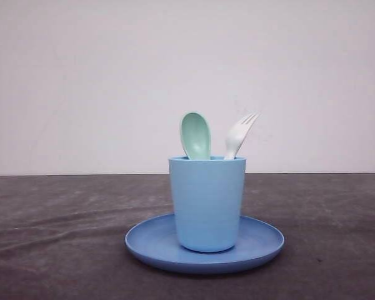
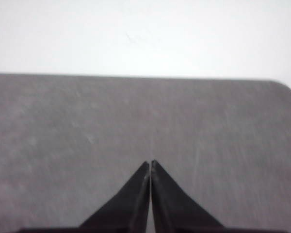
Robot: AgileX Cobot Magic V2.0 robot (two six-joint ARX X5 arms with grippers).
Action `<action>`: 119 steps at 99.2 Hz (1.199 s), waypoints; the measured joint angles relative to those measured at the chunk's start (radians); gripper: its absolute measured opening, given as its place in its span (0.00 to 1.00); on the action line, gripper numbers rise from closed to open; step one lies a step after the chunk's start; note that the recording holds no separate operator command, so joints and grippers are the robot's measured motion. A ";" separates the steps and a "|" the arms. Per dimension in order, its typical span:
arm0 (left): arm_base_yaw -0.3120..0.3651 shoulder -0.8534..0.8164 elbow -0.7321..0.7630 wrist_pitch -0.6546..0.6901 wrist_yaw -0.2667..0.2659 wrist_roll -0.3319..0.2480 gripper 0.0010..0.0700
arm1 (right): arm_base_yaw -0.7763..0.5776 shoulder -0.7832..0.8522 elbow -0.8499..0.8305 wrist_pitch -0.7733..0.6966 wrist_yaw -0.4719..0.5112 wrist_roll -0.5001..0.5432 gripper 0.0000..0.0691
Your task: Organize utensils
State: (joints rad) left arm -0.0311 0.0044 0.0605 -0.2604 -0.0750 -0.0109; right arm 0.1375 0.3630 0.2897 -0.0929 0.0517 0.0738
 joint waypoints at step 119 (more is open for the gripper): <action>0.000 0.000 0.000 0.000 0.000 0.000 0.02 | -0.132 -0.360 -0.274 -0.075 -0.077 -0.051 0.01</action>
State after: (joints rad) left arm -0.0311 0.0044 0.0605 -0.2600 -0.0750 -0.0105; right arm 0.0059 0.0032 0.0158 -0.1680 -0.0257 0.0227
